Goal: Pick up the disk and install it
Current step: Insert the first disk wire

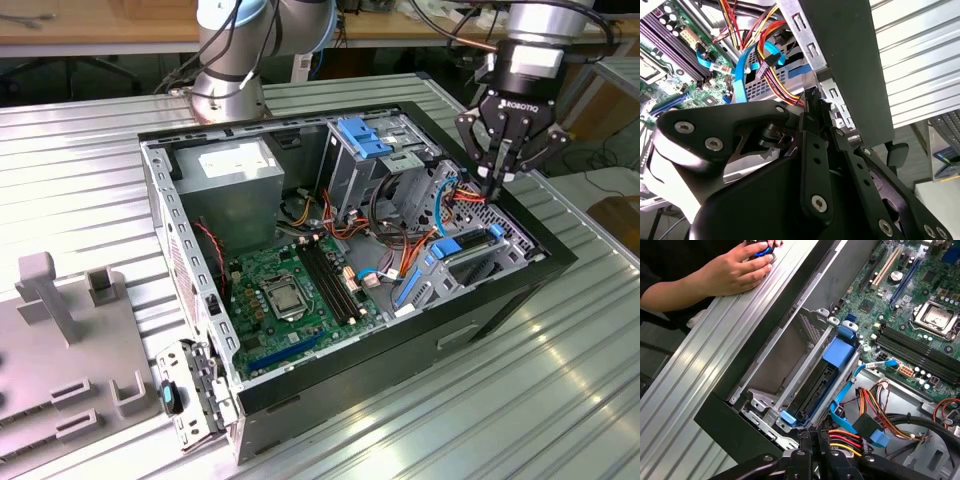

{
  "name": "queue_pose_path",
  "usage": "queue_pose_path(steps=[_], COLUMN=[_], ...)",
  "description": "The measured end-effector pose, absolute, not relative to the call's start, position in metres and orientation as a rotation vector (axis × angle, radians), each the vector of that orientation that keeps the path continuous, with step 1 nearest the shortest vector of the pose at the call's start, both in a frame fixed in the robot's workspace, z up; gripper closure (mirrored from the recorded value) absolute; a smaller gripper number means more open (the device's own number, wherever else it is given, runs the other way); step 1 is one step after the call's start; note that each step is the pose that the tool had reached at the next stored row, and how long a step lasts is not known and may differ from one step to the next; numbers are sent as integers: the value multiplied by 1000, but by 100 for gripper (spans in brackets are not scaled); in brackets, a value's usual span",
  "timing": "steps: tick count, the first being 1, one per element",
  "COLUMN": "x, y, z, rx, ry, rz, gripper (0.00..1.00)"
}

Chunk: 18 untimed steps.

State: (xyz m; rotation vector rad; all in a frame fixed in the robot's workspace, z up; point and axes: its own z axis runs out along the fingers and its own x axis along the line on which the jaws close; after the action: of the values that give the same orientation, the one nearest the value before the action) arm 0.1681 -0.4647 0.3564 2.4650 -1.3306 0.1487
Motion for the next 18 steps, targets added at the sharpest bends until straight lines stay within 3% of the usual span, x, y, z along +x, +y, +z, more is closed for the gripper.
queue_pose_path(steps=[18], x=[171], y=[-465], z=[355], rx=[2319], ry=[-1563], rz=[107], gripper=[84])
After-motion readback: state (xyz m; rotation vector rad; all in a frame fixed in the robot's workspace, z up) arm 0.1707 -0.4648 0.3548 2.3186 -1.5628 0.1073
